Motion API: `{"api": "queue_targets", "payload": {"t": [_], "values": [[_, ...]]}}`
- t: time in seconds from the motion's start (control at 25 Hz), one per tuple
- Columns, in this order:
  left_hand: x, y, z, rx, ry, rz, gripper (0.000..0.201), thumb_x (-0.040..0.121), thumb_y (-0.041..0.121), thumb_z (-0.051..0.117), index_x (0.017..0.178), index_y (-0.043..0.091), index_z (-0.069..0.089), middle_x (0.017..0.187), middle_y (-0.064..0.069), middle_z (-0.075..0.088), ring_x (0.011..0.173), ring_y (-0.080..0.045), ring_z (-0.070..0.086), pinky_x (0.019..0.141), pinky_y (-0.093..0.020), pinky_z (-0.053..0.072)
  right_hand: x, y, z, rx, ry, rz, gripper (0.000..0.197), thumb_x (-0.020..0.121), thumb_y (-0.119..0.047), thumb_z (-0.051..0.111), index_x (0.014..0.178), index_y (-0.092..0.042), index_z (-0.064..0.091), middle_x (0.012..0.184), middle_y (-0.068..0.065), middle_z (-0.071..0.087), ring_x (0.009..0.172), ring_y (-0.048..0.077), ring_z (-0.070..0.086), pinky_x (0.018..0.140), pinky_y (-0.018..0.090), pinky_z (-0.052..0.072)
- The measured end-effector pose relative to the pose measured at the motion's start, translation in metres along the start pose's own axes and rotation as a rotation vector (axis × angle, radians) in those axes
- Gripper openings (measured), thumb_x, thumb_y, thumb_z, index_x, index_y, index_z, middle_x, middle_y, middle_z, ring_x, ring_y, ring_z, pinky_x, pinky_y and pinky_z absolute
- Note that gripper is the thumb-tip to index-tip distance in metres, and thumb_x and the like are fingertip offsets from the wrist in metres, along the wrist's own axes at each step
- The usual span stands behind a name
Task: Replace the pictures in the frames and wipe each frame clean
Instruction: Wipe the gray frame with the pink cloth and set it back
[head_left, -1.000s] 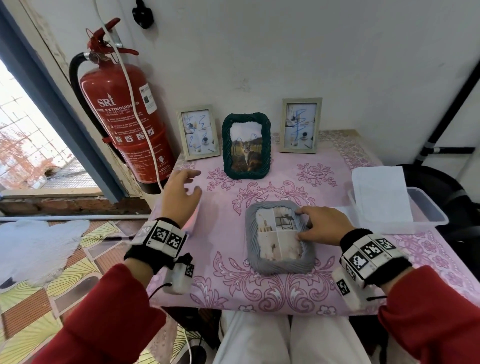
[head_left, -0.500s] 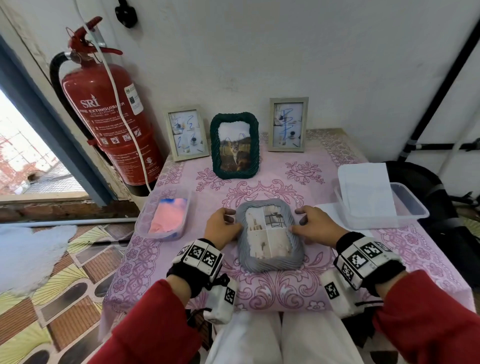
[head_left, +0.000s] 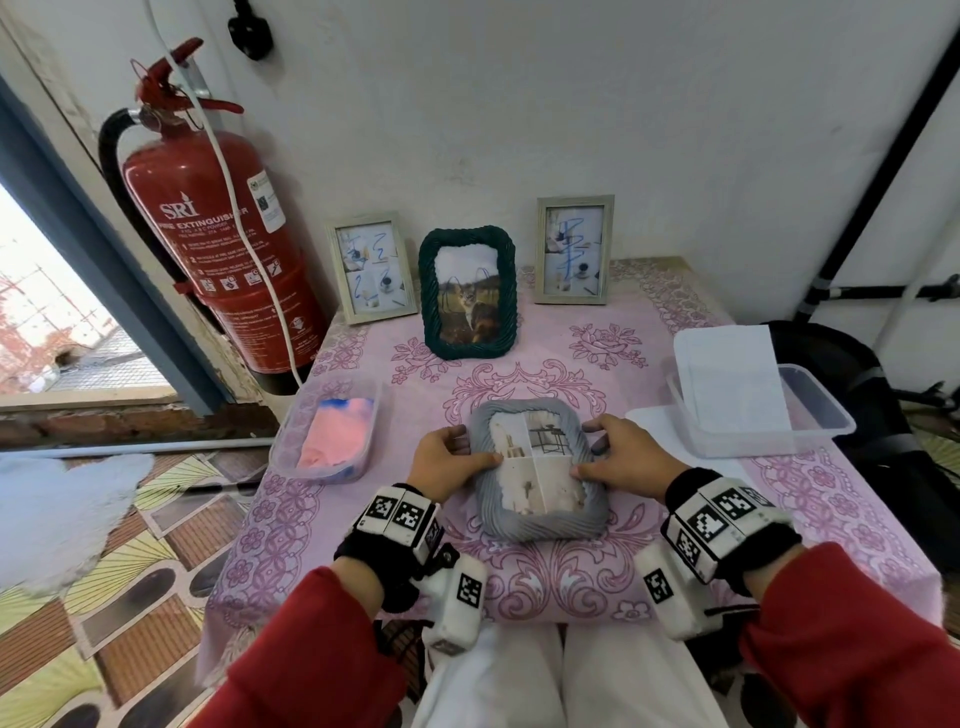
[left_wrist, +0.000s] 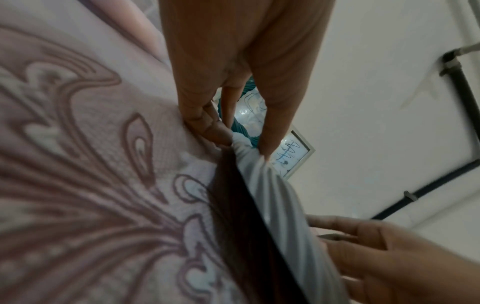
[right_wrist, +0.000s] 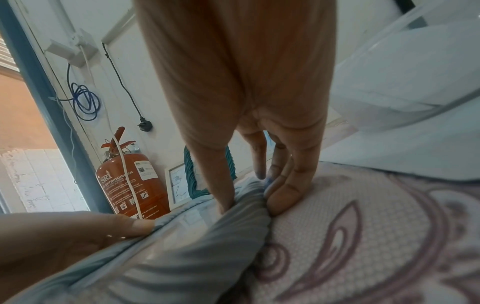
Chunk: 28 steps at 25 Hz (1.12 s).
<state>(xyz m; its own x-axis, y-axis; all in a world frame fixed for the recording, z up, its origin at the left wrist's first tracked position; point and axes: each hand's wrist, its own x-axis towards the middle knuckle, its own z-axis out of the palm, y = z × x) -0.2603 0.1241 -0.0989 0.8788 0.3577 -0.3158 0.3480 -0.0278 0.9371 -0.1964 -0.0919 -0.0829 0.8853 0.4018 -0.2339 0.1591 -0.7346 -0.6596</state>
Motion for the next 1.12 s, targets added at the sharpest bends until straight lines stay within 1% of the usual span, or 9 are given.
{"api": "queue_targets", "payload": {"t": [0.04,0.12,0.24,0.32,0.44,0.76,0.84,1.0,1.12], "values": [[-0.001,0.002,0.000,-0.052,-0.017,-0.012,0.064,0.070,-0.005,0.076,0.127,-0.006,0.046,0.105,-0.012,0.060,0.097,-0.023,0.059,0.094,-0.038,0.050,0.000,0.000,0.000,0.009,0.000,0.001,0.067,0.075,-0.022,0.076,0.132,-0.006,0.043,0.116,0.015,0.057,0.093,0.017,0.051,0.078,0.021,0.038],[-0.004,0.004,0.001,-0.128,-0.060,-0.019,0.063,0.073,-0.006,0.073,0.129,0.000,0.045,0.100,-0.014,0.062,0.092,-0.025,0.061,0.084,-0.039,0.054,-0.001,0.003,-0.001,0.047,0.001,0.008,0.067,0.075,-0.021,0.076,0.132,-0.006,0.044,0.105,0.010,0.058,0.091,0.017,0.051,0.080,0.025,0.042],[-0.011,0.007,0.001,-0.183,-0.115,0.002,0.061,0.077,-0.003,0.070,0.130,0.009,0.041,0.091,-0.012,0.059,0.079,-0.021,0.062,0.066,-0.028,0.056,-0.001,0.006,-0.002,0.133,-0.011,0.022,0.068,0.075,-0.017,0.076,0.133,-0.007,0.042,0.086,-0.005,0.050,0.093,0.020,0.053,0.091,0.038,0.050],[-0.013,0.009,0.000,-0.208,-0.148,0.008,0.061,0.079,-0.003,0.068,0.132,0.011,0.040,0.097,-0.017,0.060,0.080,-0.022,0.063,0.063,-0.026,0.057,-0.002,0.008,-0.002,0.187,-0.022,0.029,0.069,0.075,-0.015,0.076,0.133,-0.008,0.041,0.086,-0.005,0.049,0.094,0.021,0.055,0.093,0.043,0.050],[-0.015,0.013,0.001,-0.227,-0.194,0.009,0.062,0.081,-0.003,0.065,0.134,0.014,0.037,0.104,-0.023,0.061,0.080,-0.023,0.064,0.065,-0.028,0.058,-0.004,0.010,-0.002,0.306,-0.012,0.044,0.068,0.073,-0.011,0.077,0.131,-0.010,0.042,0.087,0.001,0.053,0.085,0.019,0.057,0.087,0.040,0.054],[-0.015,0.024,0.008,-0.235,-0.262,0.065,0.063,0.084,-0.010,0.057,0.135,0.017,0.033,0.080,-0.013,0.067,0.061,-0.011,0.069,0.054,-0.024,0.056,-0.015,0.009,-0.008,0.346,0.093,-0.004,0.067,0.071,-0.011,0.079,0.127,-0.012,0.042,0.089,0.003,0.055,0.083,0.024,0.058,0.082,0.042,0.053],[-0.015,0.030,0.010,-0.225,-0.277,0.087,0.063,0.083,-0.011,0.057,0.134,0.018,0.034,0.076,-0.010,0.068,0.062,-0.012,0.069,0.054,-0.024,0.056,-0.018,0.007,-0.014,0.294,0.132,-0.044,0.067,0.072,-0.011,0.078,0.127,-0.011,0.040,0.088,0.002,0.054,0.080,0.021,0.058,0.079,0.038,0.053],[-0.014,0.047,0.014,-0.224,-0.323,0.141,0.062,0.083,-0.010,0.058,0.131,0.023,0.035,0.085,-0.015,0.069,0.072,-0.018,0.069,0.061,-0.027,0.057,-0.022,0.002,-0.032,0.218,0.228,-0.115,0.064,0.073,-0.014,0.077,0.124,-0.011,0.040,0.085,-0.003,0.054,0.067,0.007,0.056,0.057,0.013,0.042],[-0.010,0.063,0.019,-0.227,-0.356,0.189,0.060,0.084,-0.006,0.060,0.129,0.027,0.038,0.092,-0.015,0.070,0.079,-0.021,0.070,0.065,-0.029,0.057,-0.025,0.001,-0.047,0.231,0.291,-0.149,0.060,0.072,-0.015,0.078,0.120,-0.014,0.040,0.083,-0.006,0.054,0.060,0.001,0.056,0.052,0.008,0.042]]}}
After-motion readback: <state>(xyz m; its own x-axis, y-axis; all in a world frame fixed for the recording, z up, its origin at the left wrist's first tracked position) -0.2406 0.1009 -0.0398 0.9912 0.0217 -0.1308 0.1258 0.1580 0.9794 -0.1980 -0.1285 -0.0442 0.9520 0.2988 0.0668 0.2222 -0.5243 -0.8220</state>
